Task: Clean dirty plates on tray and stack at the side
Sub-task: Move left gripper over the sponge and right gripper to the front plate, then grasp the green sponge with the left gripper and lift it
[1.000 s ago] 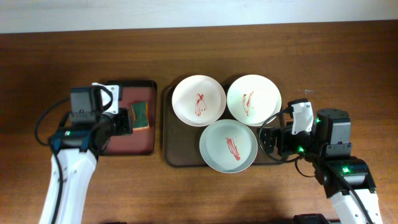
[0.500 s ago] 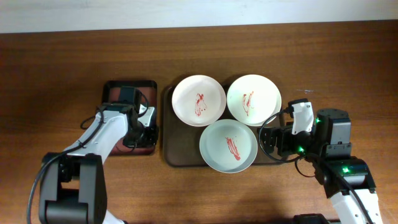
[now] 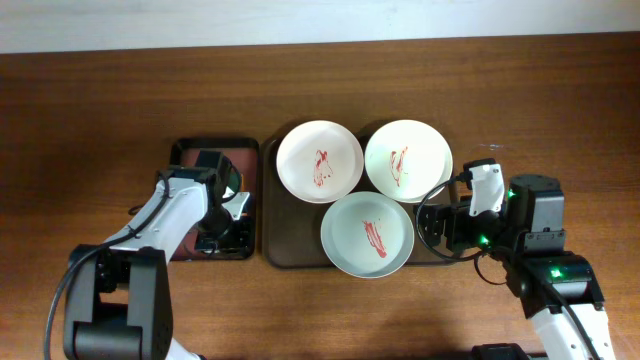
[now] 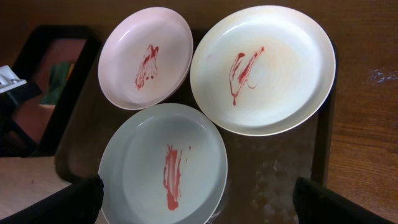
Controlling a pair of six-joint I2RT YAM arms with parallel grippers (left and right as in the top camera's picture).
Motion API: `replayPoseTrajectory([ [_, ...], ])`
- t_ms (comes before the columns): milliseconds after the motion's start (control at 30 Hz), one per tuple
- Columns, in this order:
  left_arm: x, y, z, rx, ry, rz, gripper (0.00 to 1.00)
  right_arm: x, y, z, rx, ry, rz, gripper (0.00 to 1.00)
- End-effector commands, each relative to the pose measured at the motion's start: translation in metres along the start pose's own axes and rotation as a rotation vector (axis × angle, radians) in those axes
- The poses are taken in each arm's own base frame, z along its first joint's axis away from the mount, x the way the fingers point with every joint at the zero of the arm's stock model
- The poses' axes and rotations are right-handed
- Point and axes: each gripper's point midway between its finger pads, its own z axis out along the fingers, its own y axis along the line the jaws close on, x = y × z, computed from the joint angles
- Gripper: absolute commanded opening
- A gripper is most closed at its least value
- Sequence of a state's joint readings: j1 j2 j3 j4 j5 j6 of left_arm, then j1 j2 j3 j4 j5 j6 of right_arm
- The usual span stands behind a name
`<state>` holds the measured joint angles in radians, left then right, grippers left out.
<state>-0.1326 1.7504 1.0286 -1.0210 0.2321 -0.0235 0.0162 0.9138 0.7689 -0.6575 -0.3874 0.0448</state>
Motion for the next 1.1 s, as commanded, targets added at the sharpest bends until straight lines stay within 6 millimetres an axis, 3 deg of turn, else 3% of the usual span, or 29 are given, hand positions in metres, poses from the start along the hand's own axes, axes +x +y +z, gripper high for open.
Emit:
replayPoseTrajectory([
  [0, -0.008, -0.004, -0.004, 0.015, -0.02, 0.011, 0.11, -0.008, 0.002, -0.004, -0.003, -0.018, -0.007, 0.98],
  [100, -0.033, -0.011, -0.029, 0.017, -0.1, 0.031, 0.12, -0.003, 0.0, 0.0, -0.002, 0.011, 0.005, 0.98],
  [200, -0.062, -0.009, -0.064, -0.042, -0.199, 0.048, 0.1, 0.017, -0.007, 0.015, 0.002, 0.121, 0.05, 0.87],
  [233, -0.069, -0.005, -0.073, -0.076, -0.227, 0.05, 0.09, 0.026, -0.012, 0.025, 0.005, 0.177, 0.074, 0.78],
  [300, -0.074, 0.008, -0.08, -0.137, -0.252, -0.003, 0.08, 0.039, -0.016, 0.04, -0.005, 0.25, 0.105, 0.69],
  [367, -0.077, 0.021, -0.083, -0.155, -0.272, -0.082, 0.11, 0.055, -0.023, 0.056, -0.005, 0.333, 0.14, 0.66],
  [400, -0.081, 0.029, -0.086, -0.145, -0.296, -0.144, 0.23, 0.065, -0.026, 0.067, -0.01, 0.386, 0.164, 0.57],
  [467, -0.085, 0.033, -0.088, -0.137, -0.317, -0.189, 0.3, 0.076, -0.026, 0.081, -0.045, 0.439, 0.196, 0.52],
  [500, -0.088, 0.033, -0.089, -0.136, -0.33, -0.189, 0.33, 0.083, -0.029, 0.09, -0.052, 0.468, 0.211, 0.45],
  [633, -0.089, 0.033, -0.089, -0.136, -0.333, -0.188, 0.37, 0.1, -0.036, 0.11, -0.037, 0.533, 0.28, 0.22],
  [733, -0.089, 0.033, -0.089, -0.136, -0.333, -0.188, 0.38, 0.108, -0.029, 0.115, -0.047, 0.566, 0.267, 0.17],
  [800, -0.088, 0.033, -0.089, -0.136, -0.33, -0.188, 0.36, 0.107, -0.018, 0.119, -0.04, 0.566, 0.32, 0.04],
  [933, -0.087, 0.033, -0.089, -0.137, -0.324, -0.189, 0.36, 0.105, 0.011, 0.13, -0.007, 0.566, 0.52, 0.04],
  [1067, -0.081, 0.035, -0.08, -0.139, -0.302, -0.193, 0.38, 0.106, 0.014, 0.134, 0.044, 0.556, 0.566, 0.04],
])
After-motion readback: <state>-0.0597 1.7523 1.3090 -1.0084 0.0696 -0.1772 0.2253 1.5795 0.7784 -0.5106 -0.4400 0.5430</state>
